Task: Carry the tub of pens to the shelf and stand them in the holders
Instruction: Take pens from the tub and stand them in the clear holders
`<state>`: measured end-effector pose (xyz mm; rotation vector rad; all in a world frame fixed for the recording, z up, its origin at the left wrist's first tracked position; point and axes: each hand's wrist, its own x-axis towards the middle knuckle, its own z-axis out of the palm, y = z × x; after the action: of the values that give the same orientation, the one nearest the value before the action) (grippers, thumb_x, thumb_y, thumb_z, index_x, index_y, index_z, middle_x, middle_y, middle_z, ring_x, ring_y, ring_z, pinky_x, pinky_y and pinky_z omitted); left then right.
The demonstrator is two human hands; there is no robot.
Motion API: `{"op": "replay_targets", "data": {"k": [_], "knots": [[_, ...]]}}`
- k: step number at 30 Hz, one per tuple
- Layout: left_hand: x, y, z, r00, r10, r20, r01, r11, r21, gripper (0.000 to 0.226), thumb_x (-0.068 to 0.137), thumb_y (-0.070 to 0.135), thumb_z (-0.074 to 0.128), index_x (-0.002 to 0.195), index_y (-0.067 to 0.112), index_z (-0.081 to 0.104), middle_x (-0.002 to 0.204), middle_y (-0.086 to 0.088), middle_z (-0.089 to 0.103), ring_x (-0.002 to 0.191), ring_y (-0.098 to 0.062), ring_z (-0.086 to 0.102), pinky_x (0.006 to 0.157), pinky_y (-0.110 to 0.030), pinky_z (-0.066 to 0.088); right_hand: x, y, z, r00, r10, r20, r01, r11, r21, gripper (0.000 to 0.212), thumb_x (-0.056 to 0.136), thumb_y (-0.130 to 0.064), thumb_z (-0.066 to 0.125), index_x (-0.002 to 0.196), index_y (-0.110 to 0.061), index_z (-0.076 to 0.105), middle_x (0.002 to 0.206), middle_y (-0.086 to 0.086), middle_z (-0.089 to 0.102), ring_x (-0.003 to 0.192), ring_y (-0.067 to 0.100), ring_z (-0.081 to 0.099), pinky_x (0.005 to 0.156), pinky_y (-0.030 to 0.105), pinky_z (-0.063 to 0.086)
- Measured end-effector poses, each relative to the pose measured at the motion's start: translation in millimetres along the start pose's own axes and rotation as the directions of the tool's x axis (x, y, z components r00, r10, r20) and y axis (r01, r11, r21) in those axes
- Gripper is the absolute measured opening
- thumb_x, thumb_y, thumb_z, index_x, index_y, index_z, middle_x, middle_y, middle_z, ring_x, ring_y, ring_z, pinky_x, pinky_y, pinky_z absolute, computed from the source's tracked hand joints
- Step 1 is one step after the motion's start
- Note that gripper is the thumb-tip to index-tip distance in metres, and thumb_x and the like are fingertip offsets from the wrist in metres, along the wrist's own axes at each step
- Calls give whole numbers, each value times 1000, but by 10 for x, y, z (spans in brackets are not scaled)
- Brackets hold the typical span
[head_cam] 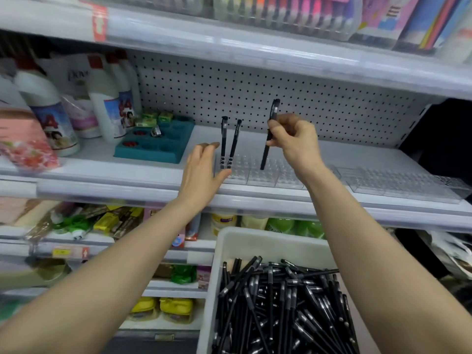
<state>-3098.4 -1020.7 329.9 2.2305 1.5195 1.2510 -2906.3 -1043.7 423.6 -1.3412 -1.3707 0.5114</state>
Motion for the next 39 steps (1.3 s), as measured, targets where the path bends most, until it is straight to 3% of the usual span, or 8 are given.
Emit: {"op": "replay_targets", "data": {"k": [4, 7, 17, 24, 30, 34, 39], "knots": [[148, -35, 68, 993, -67, 93, 68, 998, -2, 77, 86, 42, 70, 147, 9, 36, 142, -14, 42, 131, -28, 40, 107, -35, 34, 114, -4, 207, 999, -8, -52, 13, 995, 97, 3, 96, -17, 60, 96, -15, 62, 84, 2, 70, 72, 12, 70, 82, 32, 59], [177, -71, 103, 990, -72, 119, 73, 997, -4, 71, 87, 43, 69, 143, 7, 42, 138, -15, 48, 126, -29, 46, 104, -35, 37, 170, 36, 332, 998, -28, -52, 32, 996, 85, 5, 96, -15, 60, 94, -14, 63, 84, 3, 71, 75, 13, 71, 83, 34, 59], [181, -154, 131, 994, -38, 106, 41, 999, -27, 62, 87, 43, 68, 136, 9, 52, 132, -13, 52, 121, -28, 49, 99, -32, 39, 214, 331, 607, 993, -58, 101, 76, 979, -189, 11, 95, -16, 61, 102, -12, 68, 90, 10, 73, 79, 21, 72, 86, 41, 57], [168, -159, 143, 994, -39, 102, 42, 999, -26, 59, 88, 42, 67, 135, 10, 52, 131, -12, 53, 120, -27, 50, 97, -31, 39, 193, 476, 677, 996, -42, 75, 55, 982, -180, 13, 95, -19, 61, 104, -12, 68, 89, 10, 73, 76, 20, 72, 84, 45, 57], [88, -88, 116, 997, -54, 49, 55, 998, -32, 66, 88, 39, 68, 143, 11, 43, 137, -12, 45, 126, -25, 44, 102, -34, 39, 147, 476, 592, 996, -38, 81, 57, 967, -248, 20, 94, -19, 63, 111, -11, 69, 95, 6, 73, 87, 21, 70, 86, 39, 56], [-148, 86, 64, 994, 41, -98, -49, 996, -75, 44, 91, 23, 66, 132, 16, 50, 126, -4, 46, 117, -19, 48, 95, -32, 43, -48, 504, 337, 996, -79, 41, 88, 954, -287, 22, 94, -19, 62, 114, -15, 68, 92, -1, 71, 87, 13, 67, 84, 31, 56], [-674, 251, 260, 980, 198, 20, -194, 974, -116, 24, 91, 15, 64, 115, 17, 63, 112, 0, 54, 105, -16, 55, 88, -30, 45, -589, 747, -11, 995, -89, 36, 95, 947, -308, 14, 93, -19, 63, 104, -18, 71, 91, -6, 71, 84, 10, 65, 82, 29, 55]]}}
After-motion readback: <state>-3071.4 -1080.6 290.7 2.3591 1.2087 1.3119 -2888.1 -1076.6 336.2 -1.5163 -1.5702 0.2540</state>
